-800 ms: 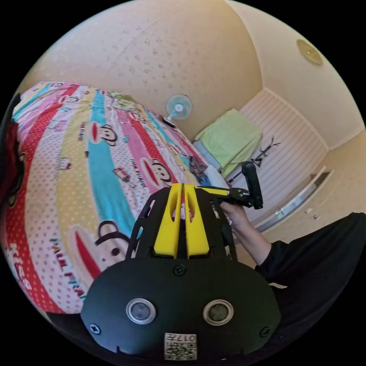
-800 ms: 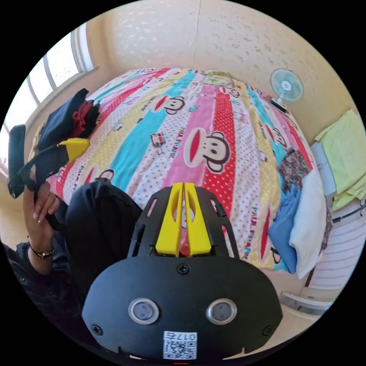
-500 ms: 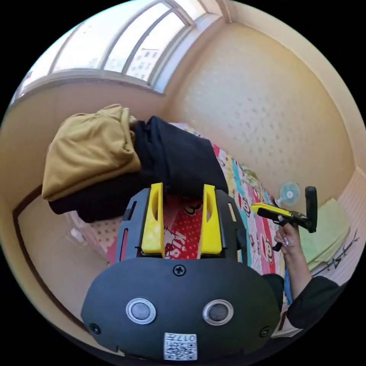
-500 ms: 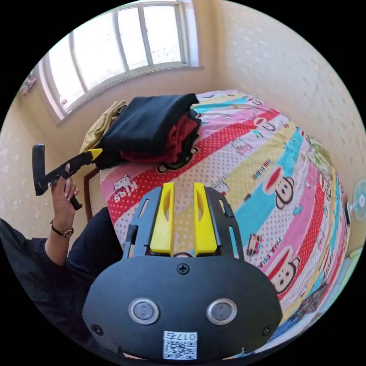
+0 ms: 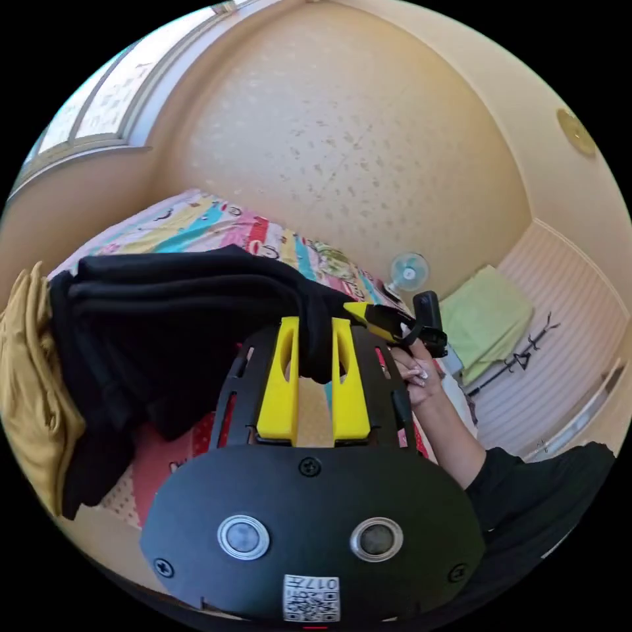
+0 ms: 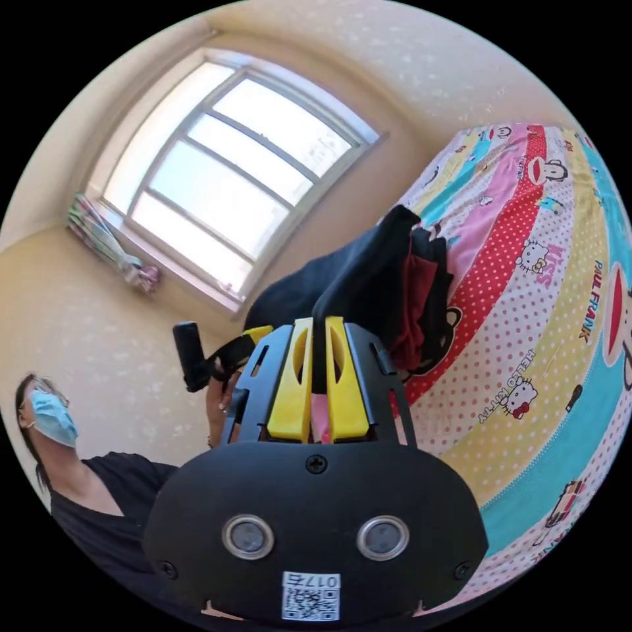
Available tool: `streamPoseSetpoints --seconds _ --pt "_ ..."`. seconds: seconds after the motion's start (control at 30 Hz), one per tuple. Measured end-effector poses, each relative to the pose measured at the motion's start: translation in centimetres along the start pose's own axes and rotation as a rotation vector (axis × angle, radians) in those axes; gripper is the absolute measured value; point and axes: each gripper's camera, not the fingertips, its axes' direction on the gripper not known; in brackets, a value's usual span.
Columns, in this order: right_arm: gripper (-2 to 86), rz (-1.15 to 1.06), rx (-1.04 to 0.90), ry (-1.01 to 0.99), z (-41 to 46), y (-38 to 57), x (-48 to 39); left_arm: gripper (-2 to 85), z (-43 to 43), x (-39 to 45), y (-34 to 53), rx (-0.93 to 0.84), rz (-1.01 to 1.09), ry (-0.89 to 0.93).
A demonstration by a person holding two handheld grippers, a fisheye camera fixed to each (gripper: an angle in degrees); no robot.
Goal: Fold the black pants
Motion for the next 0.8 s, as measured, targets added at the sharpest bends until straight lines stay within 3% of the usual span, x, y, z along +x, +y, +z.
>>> streamPoseSetpoints --seconds 0.1,0.3,0.37,0.43,0.53,0.7,0.8 --pt "3.4 -0.055 0.181 0.002 -11.7 2.1 -1.3 7.8 4.4 8.5 -3.4 -0.093 0.168 0.111" --pt "3.4 -0.001 0.528 0.241 -32.0 14.9 -3.8 8.1 16.9 25.5 -2.1 -0.346 0.366 0.326" --pt "3.6 0.085 0.535 0.431 -35.4 19.7 -3.5 9.9 23.1 30.1 2.2 -0.554 0.397 0.335" --pt "4.4 0.365 0.451 0.722 -38.5 26.0 -1.3 10.8 25.9 32.1 6.2 -0.653 0.402 0.392" --pt "7.3 0.594 0.232 1.030 -38.2 32.5 1.6 8.6 25.1 32.5 10.1 -0.682 0.364 0.534" --pt "6.9 0.480 0.210 0.871 -34.9 35.6 1.3 8.7 17.2 25.3 10.7 -0.539 0.162 0.446" --pt "8.2 0.324 0.187 0.713 -31.2 31.0 1.0 13.0 11.3 16.5 10.3 -0.415 -0.163 0.365"
